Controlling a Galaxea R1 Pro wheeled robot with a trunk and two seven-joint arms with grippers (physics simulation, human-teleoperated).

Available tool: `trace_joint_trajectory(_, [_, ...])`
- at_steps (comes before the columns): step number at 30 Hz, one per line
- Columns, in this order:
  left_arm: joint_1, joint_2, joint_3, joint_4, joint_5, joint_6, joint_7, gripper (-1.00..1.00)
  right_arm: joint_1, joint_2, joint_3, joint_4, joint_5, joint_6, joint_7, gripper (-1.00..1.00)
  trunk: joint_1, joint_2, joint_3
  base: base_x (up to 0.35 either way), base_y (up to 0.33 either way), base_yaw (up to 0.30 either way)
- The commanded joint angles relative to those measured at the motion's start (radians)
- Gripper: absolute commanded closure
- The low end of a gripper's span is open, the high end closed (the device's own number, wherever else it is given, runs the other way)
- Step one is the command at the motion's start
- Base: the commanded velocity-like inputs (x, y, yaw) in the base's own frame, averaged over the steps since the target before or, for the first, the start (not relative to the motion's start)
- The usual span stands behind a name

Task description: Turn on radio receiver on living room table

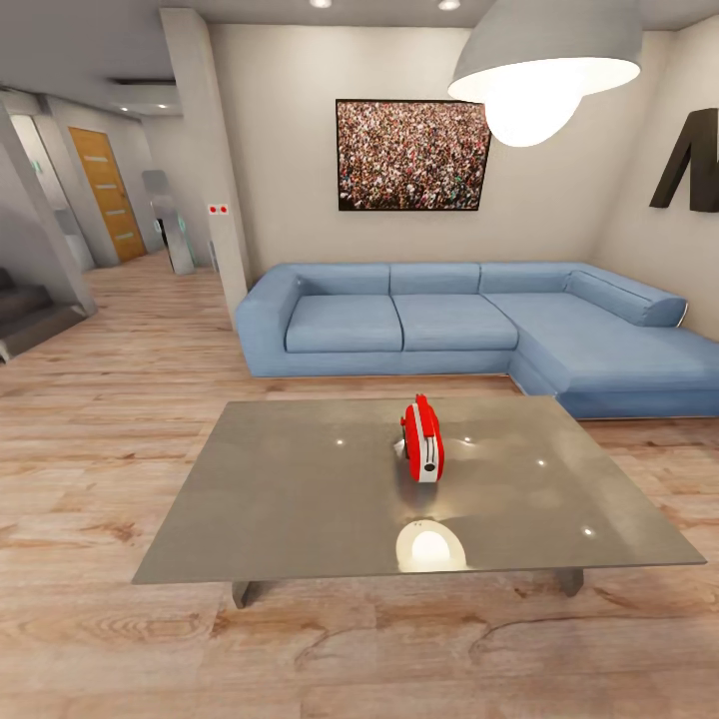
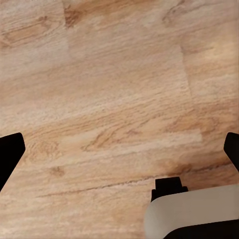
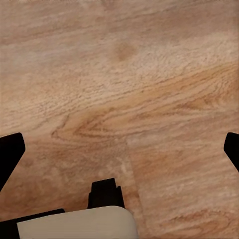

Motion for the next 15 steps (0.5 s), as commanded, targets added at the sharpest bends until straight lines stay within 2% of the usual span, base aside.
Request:
trace_joint_trajectory(1, [0.000,0.000,0.000,0.000,0.000,0.000,0.000,-1.00,0.000,0.000,0.000,0.000,-0.001,-0.001,0.000,-1.00,0.000,0.000,0.000,0.000,0.000,0.000])
trace_joint_trajectory(15, [0.000,-0.001,0.000,0.000,0.000,0.000,0.000,-1.00,0.000,0.000,0.000,0.000,-0.002,-0.003,0.000,-1.00,0.000,0.000,0.000,0.000,0.000,0.000])
